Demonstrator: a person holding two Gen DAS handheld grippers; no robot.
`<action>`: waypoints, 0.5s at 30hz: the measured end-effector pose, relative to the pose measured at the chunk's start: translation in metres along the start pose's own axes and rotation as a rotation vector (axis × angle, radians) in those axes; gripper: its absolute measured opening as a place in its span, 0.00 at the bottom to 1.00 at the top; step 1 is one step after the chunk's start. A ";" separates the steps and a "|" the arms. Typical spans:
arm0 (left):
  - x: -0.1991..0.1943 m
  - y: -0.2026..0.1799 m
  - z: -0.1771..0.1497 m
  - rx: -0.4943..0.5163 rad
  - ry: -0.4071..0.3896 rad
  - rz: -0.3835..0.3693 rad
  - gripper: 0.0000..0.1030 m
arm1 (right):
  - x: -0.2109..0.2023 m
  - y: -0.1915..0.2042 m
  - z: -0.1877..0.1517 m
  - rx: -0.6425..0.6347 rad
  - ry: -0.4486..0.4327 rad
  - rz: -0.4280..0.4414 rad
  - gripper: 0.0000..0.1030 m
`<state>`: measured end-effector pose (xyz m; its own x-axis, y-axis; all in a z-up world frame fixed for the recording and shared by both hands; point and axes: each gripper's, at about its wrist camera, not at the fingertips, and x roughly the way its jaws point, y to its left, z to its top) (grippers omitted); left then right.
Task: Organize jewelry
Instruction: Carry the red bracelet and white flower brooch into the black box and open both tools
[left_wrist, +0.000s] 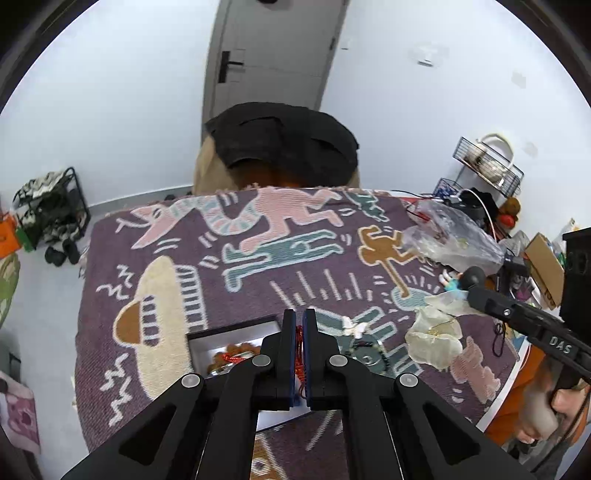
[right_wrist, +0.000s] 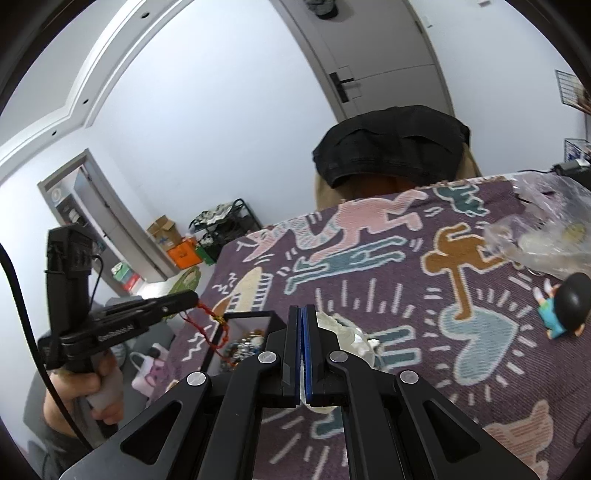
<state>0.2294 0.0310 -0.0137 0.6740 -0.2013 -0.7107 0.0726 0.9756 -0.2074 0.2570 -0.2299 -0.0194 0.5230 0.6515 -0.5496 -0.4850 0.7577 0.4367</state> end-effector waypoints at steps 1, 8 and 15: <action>0.001 0.005 -0.002 -0.011 -0.001 0.010 0.03 | 0.003 0.004 0.001 -0.006 0.003 0.003 0.02; 0.010 0.034 -0.012 -0.076 0.051 0.008 0.08 | 0.024 0.041 0.007 -0.066 0.035 0.030 0.02; 0.000 0.065 -0.026 -0.142 -0.004 0.012 0.74 | 0.048 0.070 0.005 -0.104 0.073 0.048 0.02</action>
<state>0.2147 0.0924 -0.0449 0.6768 -0.1895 -0.7113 -0.0397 0.9555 -0.2924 0.2514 -0.1450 -0.0121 0.4465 0.6799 -0.5817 -0.5803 0.7149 0.3901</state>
